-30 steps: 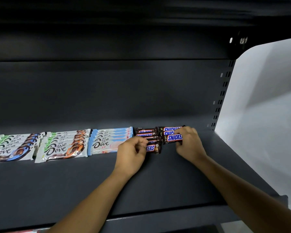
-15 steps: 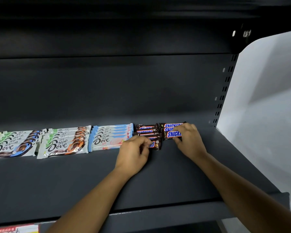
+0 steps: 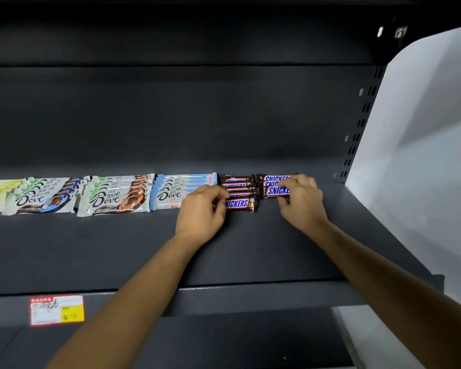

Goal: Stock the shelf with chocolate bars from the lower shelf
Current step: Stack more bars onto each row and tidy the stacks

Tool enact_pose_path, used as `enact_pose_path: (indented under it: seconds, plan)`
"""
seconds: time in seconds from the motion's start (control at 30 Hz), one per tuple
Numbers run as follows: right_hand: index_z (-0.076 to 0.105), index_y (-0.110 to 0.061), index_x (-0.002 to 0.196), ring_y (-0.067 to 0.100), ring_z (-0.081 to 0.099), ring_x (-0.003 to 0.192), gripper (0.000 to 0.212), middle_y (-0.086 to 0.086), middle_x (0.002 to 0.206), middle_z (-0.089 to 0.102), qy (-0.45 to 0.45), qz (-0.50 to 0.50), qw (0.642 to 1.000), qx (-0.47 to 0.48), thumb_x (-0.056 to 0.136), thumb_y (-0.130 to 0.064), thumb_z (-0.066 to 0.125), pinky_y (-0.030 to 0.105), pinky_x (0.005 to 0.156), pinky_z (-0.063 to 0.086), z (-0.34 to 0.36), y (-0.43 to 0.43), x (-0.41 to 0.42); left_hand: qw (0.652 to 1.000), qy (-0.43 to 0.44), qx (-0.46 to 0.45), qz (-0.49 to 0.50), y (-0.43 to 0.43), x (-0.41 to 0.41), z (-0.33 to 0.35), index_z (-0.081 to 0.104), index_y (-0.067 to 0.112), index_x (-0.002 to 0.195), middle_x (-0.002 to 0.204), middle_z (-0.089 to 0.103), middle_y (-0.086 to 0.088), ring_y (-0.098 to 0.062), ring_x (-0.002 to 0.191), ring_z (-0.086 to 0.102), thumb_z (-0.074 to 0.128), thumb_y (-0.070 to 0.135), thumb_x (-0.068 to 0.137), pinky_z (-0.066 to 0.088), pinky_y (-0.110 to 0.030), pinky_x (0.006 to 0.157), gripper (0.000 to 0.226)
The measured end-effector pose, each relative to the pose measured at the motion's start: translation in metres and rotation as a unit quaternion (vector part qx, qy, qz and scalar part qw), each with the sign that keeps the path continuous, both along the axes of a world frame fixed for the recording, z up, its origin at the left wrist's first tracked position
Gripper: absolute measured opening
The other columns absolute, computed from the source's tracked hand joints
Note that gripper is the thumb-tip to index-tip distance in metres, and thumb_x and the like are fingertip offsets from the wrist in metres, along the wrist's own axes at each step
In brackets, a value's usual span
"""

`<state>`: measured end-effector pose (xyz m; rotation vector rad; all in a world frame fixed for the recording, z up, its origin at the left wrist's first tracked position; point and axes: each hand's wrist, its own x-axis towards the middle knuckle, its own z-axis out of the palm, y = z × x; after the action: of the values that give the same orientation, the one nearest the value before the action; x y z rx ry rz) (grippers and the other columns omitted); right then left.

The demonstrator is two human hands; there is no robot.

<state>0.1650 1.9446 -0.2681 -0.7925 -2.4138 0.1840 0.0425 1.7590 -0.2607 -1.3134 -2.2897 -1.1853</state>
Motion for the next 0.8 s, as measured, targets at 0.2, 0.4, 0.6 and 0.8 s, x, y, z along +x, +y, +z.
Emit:
enact_pose_path:
  seconds: [0.2,0.4,0.6,0.8]
  plan:
    - [0.058,-0.018,0.12,0.023,0.039,0.12,0.033,0.004,0.124,0.049,-0.059,0.047,0.996,-0.046,0.088,-0.023,0.058,0.038,0.096,0.036,0.005,-0.044,0.016,0.998,0.035,-0.057,-0.019,-0.018,0.012,0.008,0.068,0.015,0.099,0.095,0.069,-0.004,-0.025,0.085,0.063,0.059,0.012,0.084,0.05,-0.033,0.081,0.018]
    - [0.059,-0.018,0.117,0.021,0.042,0.117,0.03,0.002,0.122,0.05,-0.055,0.066,0.995,-0.041,0.087,-0.023,0.057,0.036,0.096,0.037,0.008,-0.108,0.02,0.993,0.052,-0.105,-0.016,-0.062,0.026,0.011,0.066,0.022,0.109,0.109,0.065,-0.003,-0.023,0.095,0.061,0.054,0.02,0.086,0.049,-0.035,0.083,0.026]
    - [0.063,-0.015,0.11,0.023,0.047,0.111,0.025,0.004,0.114,0.056,-0.01,0.086,0.996,-0.005,0.086,-0.018,0.058,0.036,0.091,0.04,0.003,-0.18,0.025,0.991,0.074,-0.115,0.01,-0.128,0.032,0.005,0.062,0.022,0.118,0.119,0.062,-0.002,-0.023,0.109,0.056,0.053,0.022,0.087,0.047,-0.034,0.089,0.033]
    - [0.065,-0.009,0.101,0.028,0.053,0.097,0.022,0.008,0.101,0.06,0.05,0.137,0.989,0.023,0.08,-0.008,0.061,0.042,0.084,0.047,-0.012,-0.252,0.034,0.989,0.096,-0.11,0.008,-0.196,0.042,-0.01,0.062,0.02,0.119,0.115,0.063,-0.003,-0.025,0.109,0.053,0.053,0.017,0.086,0.044,-0.032,0.089,0.034]
